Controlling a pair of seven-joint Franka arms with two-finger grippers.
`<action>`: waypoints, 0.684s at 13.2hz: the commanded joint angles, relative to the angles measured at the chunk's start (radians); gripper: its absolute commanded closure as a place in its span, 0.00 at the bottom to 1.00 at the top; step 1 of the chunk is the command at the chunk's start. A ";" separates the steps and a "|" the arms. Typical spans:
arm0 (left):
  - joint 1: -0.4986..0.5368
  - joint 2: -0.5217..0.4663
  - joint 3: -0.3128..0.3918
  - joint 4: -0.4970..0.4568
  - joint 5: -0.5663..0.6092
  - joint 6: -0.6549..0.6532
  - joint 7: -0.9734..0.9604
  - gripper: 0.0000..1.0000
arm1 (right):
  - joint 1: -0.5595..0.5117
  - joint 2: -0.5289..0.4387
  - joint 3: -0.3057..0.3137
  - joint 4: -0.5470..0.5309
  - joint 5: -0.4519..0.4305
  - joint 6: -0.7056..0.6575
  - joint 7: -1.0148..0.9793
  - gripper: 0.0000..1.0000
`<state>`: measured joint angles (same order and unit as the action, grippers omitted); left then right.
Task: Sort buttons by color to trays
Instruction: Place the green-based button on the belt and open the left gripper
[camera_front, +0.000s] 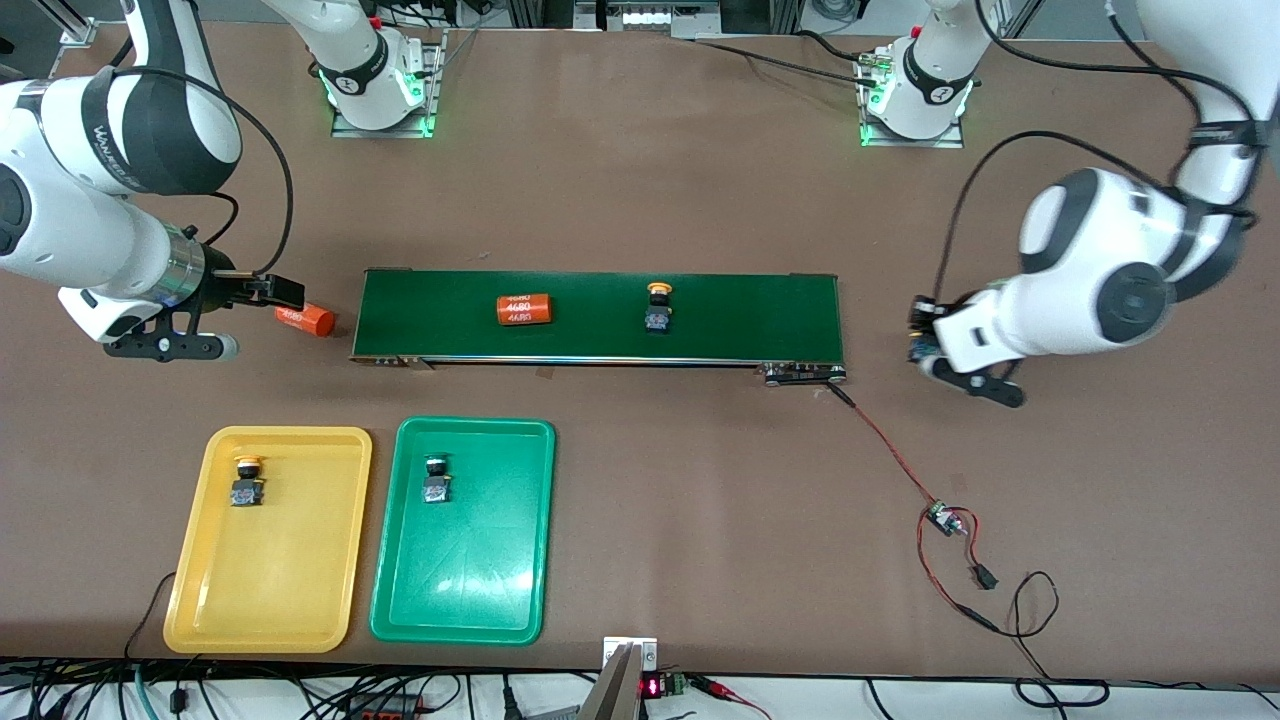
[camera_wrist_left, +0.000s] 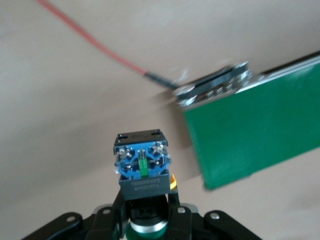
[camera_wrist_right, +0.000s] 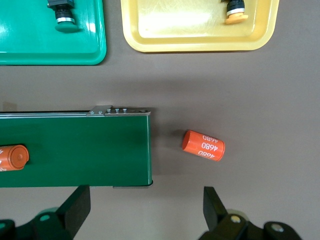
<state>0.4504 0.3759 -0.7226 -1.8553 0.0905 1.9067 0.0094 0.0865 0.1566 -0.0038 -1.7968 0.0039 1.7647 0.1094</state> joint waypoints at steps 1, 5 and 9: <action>-0.074 -0.043 0.015 -0.093 -0.023 0.132 -0.093 1.00 | -0.005 -0.022 -0.001 -0.026 0.007 0.012 0.009 0.00; -0.182 -0.066 0.015 -0.243 -0.023 0.348 -0.271 1.00 | -0.005 -0.022 -0.001 -0.026 0.007 0.007 0.009 0.00; -0.252 -0.063 0.014 -0.318 -0.023 0.436 -0.417 1.00 | -0.008 -0.022 -0.002 -0.027 0.007 0.006 0.000 0.00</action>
<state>0.2246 0.3616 -0.7214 -2.1328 0.0904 2.3229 -0.3637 0.0830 0.1571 -0.0055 -1.7999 0.0039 1.7647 0.1095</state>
